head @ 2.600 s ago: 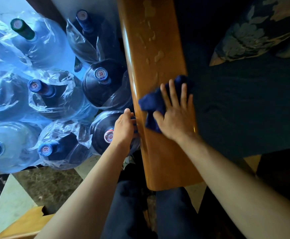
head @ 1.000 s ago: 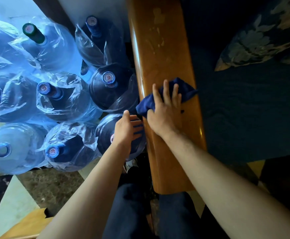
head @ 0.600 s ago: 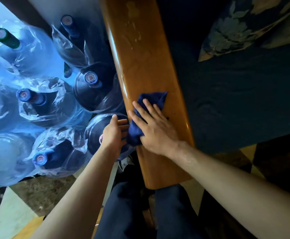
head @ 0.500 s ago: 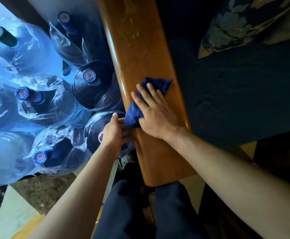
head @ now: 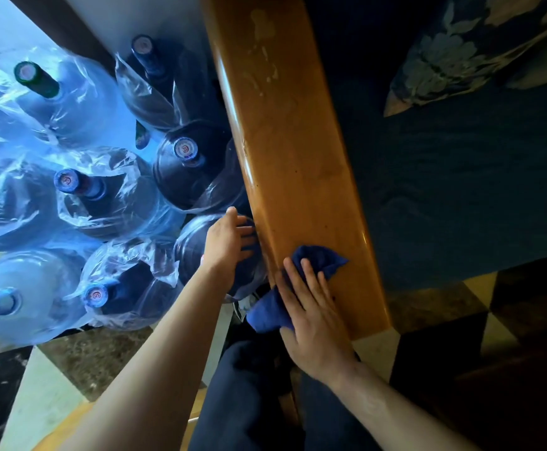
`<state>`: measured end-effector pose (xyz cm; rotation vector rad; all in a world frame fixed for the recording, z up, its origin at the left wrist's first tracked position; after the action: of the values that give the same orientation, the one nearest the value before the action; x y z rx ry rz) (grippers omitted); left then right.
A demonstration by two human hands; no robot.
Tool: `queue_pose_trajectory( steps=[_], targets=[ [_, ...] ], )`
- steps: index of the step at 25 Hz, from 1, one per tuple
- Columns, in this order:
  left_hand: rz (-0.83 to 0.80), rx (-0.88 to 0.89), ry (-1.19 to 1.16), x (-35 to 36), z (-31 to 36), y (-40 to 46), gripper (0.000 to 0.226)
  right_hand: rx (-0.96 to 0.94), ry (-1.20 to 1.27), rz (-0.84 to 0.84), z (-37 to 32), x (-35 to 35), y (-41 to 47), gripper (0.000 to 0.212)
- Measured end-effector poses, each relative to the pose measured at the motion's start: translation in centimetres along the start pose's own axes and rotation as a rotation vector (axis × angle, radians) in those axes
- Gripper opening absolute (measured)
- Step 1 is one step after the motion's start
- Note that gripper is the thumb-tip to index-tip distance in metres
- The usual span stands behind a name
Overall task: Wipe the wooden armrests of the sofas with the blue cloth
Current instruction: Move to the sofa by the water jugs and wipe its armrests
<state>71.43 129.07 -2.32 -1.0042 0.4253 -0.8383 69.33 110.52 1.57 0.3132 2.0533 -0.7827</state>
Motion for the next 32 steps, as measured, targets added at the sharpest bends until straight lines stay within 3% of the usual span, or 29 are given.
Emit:
queue_pose_trajectory(
  steps=[3,5,10,14,18,22,25,29,32],
  targets=[
    [0.001,0.004,0.005,-0.8,0.5,0.2,0.044,-0.312,-0.040,-0.161,3.5,-0.9,-1.3,0.086],
    [0.000,0.000,0.018,-1.1,0.4,0.5,0.047,-0.294,-0.007,-0.108,6.2,-2.9,0.4,0.084],
    [-0.018,-0.085,-0.015,-0.7,-1.3,0.3,0.044,0.253,0.058,0.199,7.9,-6.0,5.3,0.080],
    [-0.025,-0.086,-0.059,-0.2,-1.1,0.3,0.050,0.631,0.137,0.276,4.9,-7.5,11.3,0.089],
    [-0.024,-0.025,-0.101,-0.3,0.1,0.5,0.054,0.461,0.027,0.246,3.5,-8.3,16.1,0.096],
    [0.007,-0.007,-0.173,-0.6,1.9,1.1,0.048,0.279,-0.102,0.242,3.2,-6.1,12.1,0.100],
    [0.019,-0.008,-0.188,-0.9,2.8,1.7,0.048,0.317,-0.133,0.234,2.6,-5.9,12.9,0.102],
    [0.003,0.031,-0.198,-1.3,4.9,3.5,0.053,0.404,-0.060,0.325,2.4,-9.1,19.5,0.088],
    [0.034,0.074,-0.211,-1.1,6.9,4.6,0.052,0.333,0.033,0.381,2.8,-9.2,19.0,0.081]
  ],
)
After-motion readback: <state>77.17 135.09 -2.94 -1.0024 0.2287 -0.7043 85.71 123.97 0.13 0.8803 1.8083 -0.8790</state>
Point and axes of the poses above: each hand's wrist, its own y-axis towards the middle knuckle, its own x-axis out of the palm, z = x × y, the point moved 7 cm from there along y, towards the middle knuckle, and after that the axes turned 9 degrees about -z, right-handed, at the moved point
